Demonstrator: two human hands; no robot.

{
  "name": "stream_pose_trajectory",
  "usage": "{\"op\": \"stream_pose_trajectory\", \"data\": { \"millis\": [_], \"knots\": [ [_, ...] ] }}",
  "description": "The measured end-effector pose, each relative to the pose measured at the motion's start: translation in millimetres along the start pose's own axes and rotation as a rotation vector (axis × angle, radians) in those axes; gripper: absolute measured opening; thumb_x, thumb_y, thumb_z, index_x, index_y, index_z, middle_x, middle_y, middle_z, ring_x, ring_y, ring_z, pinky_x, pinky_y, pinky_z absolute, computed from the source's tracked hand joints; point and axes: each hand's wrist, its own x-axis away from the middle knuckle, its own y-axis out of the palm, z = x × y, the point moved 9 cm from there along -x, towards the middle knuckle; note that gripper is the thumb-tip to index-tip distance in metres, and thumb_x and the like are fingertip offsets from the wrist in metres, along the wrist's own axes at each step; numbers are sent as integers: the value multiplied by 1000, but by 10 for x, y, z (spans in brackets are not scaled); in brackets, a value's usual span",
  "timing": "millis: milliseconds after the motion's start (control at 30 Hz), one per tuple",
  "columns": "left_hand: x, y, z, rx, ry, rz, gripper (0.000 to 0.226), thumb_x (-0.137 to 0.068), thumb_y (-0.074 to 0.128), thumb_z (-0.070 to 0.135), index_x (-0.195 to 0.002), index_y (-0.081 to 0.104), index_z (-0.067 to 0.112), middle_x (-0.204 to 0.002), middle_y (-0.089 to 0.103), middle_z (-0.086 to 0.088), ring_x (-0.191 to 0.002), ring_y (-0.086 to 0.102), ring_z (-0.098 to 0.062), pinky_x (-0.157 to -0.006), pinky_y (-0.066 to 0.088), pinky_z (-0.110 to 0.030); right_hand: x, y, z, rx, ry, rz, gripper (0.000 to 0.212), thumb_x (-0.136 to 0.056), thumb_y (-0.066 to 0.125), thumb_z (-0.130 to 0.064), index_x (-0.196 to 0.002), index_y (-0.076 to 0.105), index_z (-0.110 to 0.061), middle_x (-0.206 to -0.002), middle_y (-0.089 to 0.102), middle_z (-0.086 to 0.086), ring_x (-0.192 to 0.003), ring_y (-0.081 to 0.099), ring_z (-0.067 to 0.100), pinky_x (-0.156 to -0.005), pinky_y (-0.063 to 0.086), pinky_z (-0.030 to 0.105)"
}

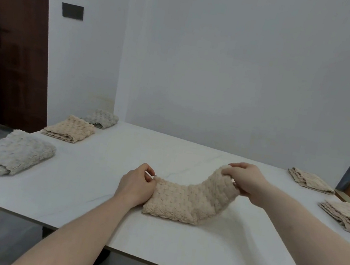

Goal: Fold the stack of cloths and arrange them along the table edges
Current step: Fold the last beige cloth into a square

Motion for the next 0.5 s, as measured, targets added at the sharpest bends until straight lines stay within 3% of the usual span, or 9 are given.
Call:
{"op": "stream_pose_trajectory", "data": {
  "millis": [167, 300, 500],
  "knots": [
    [16, -10, 1, 40, -5, -10, 8, -87, 58, 41, -93, 58, 36, -83, 70, 17, -84, 64, -5, -72, 47, -30, 162, 432, -348, -101, -23, -120, 12, -87, 68, -2, -93, 74, -11, -78, 70, 2, -46, 62, 8, -48, 51, 17],
    [12, -22, -1, 76, -9, -2, 8, -87, 56, 40, -91, 60, 35, -81, 71, 14, -80, 66, -8, -72, 50, -32, 211, 802, -433, -157, -31, -155, 34, -87, 69, -3, -120, 65, -11, -93, 72, 10, -49, 66, 13, -49, 54, 20],
    [-9, -37, 0, 79, -11, 10, 7, -91, 55, 35, -91, 62, 35, -83, 70, 13, -82, 65, -9, -72, 49, -33, 253, 1132, -394, -202, -49, -162, 38, -89, 68, -6, -125, 60, -13, -91, 71, 14, -56, 65, 21, -55, 58, 26]
  ]
}}
